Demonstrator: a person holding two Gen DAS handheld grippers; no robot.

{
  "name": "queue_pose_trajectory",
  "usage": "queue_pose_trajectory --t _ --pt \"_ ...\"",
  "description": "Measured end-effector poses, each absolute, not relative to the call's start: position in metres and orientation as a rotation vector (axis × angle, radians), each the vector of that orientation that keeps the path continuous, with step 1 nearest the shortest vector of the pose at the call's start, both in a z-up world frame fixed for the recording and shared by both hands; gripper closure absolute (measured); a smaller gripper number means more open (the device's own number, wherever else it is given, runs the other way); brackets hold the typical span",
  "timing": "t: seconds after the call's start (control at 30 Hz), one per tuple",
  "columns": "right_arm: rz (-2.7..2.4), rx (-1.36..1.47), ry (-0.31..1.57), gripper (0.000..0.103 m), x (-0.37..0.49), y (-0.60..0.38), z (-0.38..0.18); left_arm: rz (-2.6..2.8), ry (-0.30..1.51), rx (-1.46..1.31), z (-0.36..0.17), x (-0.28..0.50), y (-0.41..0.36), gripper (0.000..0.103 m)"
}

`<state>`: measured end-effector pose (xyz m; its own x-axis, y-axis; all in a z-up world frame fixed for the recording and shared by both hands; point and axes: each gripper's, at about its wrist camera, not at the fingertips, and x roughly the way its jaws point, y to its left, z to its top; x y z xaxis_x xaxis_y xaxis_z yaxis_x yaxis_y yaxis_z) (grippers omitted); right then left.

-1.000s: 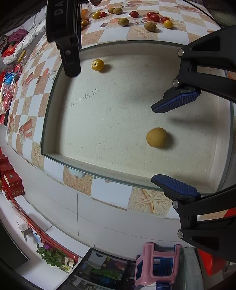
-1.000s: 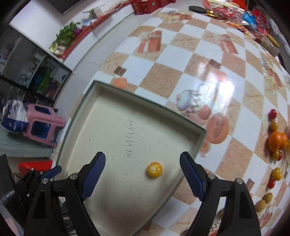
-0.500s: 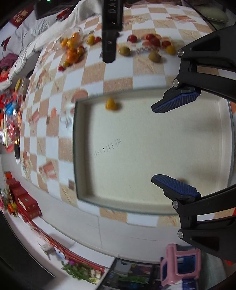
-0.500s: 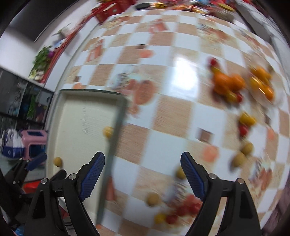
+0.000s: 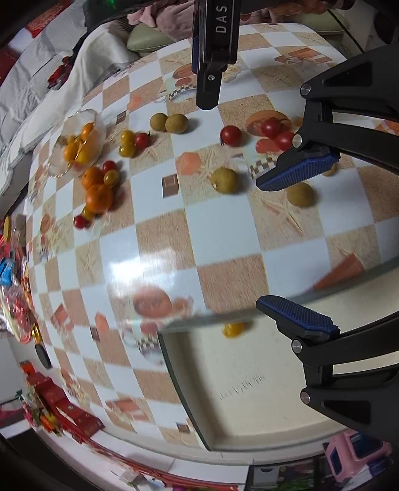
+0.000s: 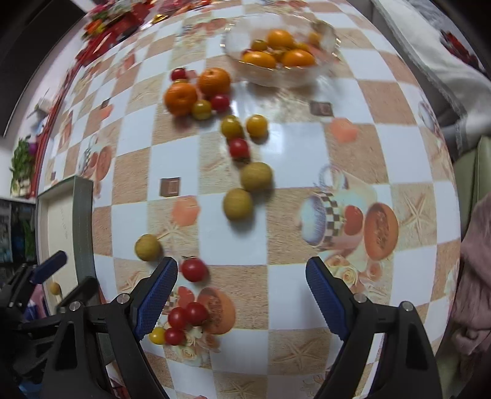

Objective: Organize fruits
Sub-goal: 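Move both open tools back toward the fruits on the table, then grasp a brown round fruit with the left tool while the right tool grasps another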

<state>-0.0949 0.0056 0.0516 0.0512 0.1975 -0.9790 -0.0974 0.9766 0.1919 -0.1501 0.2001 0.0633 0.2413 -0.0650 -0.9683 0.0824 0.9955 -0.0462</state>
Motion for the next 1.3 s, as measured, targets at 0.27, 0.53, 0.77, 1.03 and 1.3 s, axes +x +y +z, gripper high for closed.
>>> queue_pose_trajectory --t 0.27,0.53,0.77,1.03,1.3 --pt "0.227 0.157 1.513 0.022 -0.081 0.0 0.035 -0.167 1.358 0.049 0.039 -0.123 0.174 0.031" --pt "0.255 0.17 1.538 0.037 -0.071 0.01 0.02 -0.179 1.364 0.032 0.03 -0.109 0.166 0.031" --pt "0.258 0.136 1.522 0.05 -0.065 0.016 0.017 -0.184 1.377 0.04 0.023 -0.104 0.152 0.031" --pt "0.277 0.114 1.52 0.076 -0.059 0.016 0.016 -0.155 1.401 0.053 0.012 -0.105 0.14 0.043" --pt "0.288 0.136 1.508 0.076 -0.062 0.006 0.019 -0.147 1.379 0.048 0.014 -0.102 0.139 0.076"
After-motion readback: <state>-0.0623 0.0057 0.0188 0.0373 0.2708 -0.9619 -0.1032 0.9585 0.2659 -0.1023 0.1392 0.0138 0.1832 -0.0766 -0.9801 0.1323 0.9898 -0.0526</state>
